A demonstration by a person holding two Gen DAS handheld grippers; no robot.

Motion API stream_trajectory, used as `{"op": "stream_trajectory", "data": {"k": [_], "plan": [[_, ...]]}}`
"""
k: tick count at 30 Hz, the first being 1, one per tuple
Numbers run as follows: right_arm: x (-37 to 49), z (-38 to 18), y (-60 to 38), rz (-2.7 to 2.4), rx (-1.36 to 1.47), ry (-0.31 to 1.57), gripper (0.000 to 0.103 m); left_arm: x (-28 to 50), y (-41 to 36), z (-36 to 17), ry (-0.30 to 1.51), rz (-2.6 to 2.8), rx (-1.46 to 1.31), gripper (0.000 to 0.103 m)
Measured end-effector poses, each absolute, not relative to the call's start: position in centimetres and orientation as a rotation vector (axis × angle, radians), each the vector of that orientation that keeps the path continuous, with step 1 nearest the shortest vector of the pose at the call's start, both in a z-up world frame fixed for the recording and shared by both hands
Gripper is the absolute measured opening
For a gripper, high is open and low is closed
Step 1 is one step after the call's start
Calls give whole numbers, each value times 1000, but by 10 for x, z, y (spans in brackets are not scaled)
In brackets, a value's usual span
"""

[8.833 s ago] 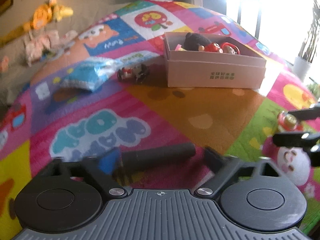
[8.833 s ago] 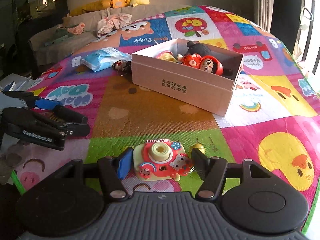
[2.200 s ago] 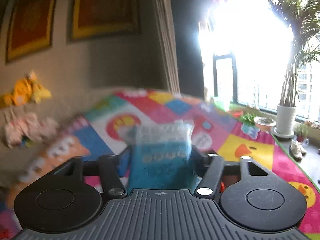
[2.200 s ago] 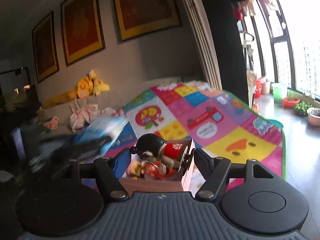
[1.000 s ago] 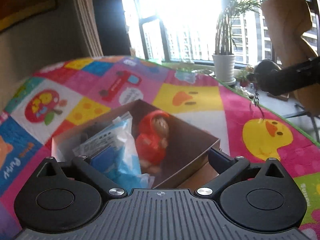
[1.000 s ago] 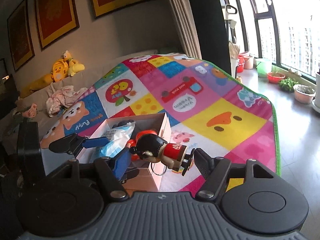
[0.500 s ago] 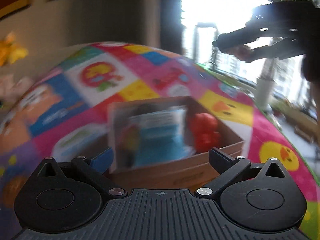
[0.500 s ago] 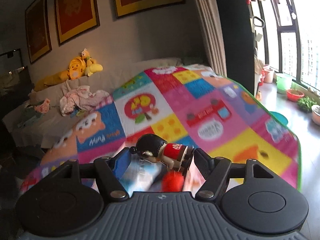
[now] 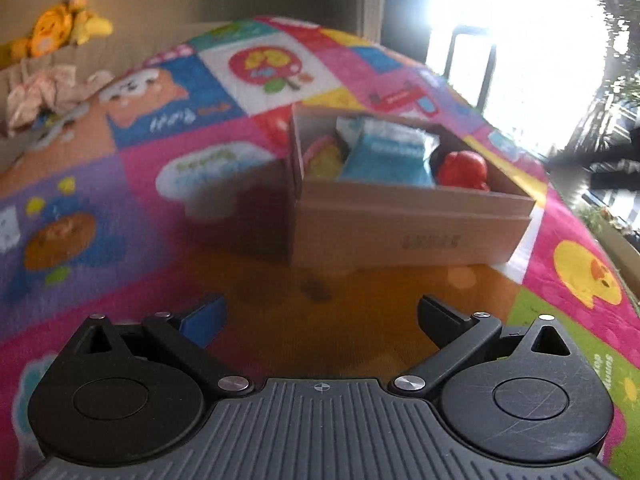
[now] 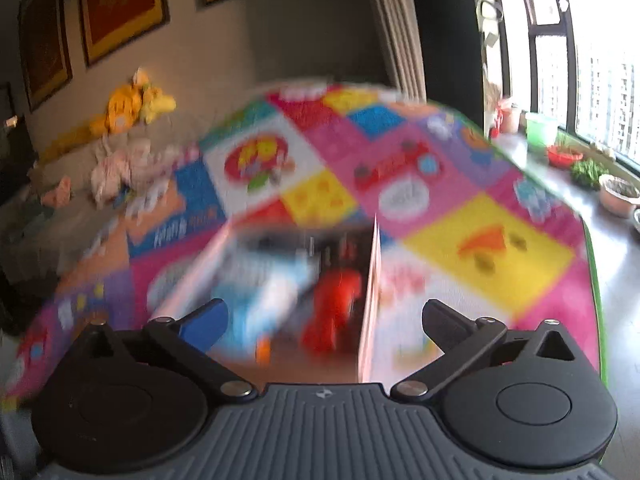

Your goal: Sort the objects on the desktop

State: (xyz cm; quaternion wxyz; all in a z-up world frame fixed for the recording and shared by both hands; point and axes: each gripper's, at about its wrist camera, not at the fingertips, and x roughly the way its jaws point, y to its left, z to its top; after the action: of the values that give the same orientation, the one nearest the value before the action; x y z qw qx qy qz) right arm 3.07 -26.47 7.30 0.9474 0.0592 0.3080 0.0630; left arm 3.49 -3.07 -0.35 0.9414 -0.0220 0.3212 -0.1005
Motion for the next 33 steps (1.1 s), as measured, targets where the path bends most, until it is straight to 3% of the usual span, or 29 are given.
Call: {"op": "stream_trajectory", "data": {"k": [9, 33], "plan": [[19, -5, -241, 35, 38, 770, 103, 37, -42, -16, 678, -118, 17, 103], [27, -13, -232, -6, 9, 689, 103, 39, -49, -18, 686, -104, 58, 103]]}}
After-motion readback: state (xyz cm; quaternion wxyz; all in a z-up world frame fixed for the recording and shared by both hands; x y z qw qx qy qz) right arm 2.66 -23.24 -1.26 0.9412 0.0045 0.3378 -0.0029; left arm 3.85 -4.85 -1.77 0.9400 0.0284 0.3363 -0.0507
